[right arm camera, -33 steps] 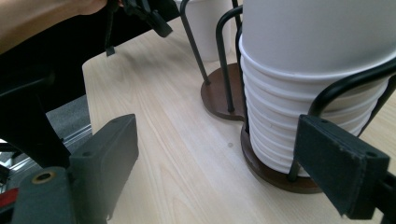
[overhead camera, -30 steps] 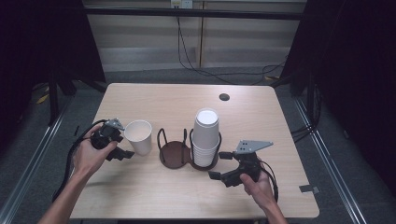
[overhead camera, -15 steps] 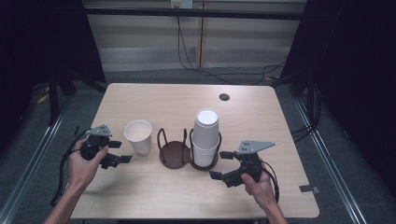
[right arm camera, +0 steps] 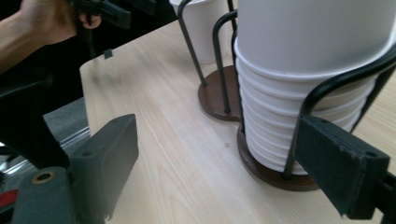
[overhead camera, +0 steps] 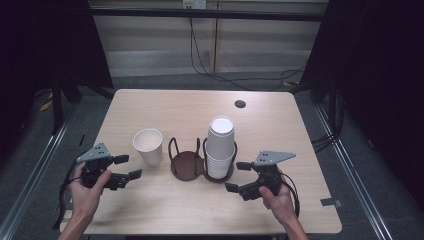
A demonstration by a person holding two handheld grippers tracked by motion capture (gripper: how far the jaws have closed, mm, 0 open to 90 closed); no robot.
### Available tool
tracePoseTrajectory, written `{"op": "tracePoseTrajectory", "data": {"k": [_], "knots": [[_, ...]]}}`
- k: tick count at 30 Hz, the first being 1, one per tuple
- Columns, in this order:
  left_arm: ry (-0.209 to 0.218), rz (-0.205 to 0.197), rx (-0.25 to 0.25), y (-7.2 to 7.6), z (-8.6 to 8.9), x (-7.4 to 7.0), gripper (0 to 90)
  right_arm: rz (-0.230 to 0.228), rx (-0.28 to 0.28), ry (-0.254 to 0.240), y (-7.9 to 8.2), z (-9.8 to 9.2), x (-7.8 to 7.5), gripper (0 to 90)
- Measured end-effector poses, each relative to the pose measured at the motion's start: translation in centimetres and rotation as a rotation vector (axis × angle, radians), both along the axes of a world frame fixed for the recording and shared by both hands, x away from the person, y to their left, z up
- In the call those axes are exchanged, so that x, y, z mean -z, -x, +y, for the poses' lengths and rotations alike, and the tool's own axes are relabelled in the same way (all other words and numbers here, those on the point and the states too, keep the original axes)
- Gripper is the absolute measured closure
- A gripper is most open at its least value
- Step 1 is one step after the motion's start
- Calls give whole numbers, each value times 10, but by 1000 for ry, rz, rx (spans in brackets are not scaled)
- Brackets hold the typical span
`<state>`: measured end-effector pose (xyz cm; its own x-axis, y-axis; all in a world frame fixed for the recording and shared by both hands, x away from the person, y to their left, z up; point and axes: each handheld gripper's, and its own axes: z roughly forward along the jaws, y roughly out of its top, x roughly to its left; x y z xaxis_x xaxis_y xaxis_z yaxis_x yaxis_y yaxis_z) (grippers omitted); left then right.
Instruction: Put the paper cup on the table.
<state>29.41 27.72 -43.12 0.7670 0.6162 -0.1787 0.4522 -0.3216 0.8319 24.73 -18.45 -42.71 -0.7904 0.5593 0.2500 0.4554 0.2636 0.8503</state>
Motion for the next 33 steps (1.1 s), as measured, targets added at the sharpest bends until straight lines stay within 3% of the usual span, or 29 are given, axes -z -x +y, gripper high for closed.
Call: {"op": "tracePoseTrajectory", "data": {"k": [4,9,13,15,28,29,33], "knots": [[28,-9,22,11,-4,-2,190,-3,1,3,0,0,0,141],[52,-15,14,25,-5,-3,191,-13,15,1,1,-1,0,141],[51,-62,-25,38,-11,-7,189,-16,30,4,2,-2,2,141],[69,-57,-6,42,-14,-6,184,-19,36,1,2,-2,2,141],[61,-51,71,49,-67,18,168,-26,48,-8,15,-2,5,141],[54,-44,69,51,-74,25,160,-25,47,0,16,-1,6,141],[54,-17,86,53,-79,30,160,-29,63,3,15,1,8,141]]}}
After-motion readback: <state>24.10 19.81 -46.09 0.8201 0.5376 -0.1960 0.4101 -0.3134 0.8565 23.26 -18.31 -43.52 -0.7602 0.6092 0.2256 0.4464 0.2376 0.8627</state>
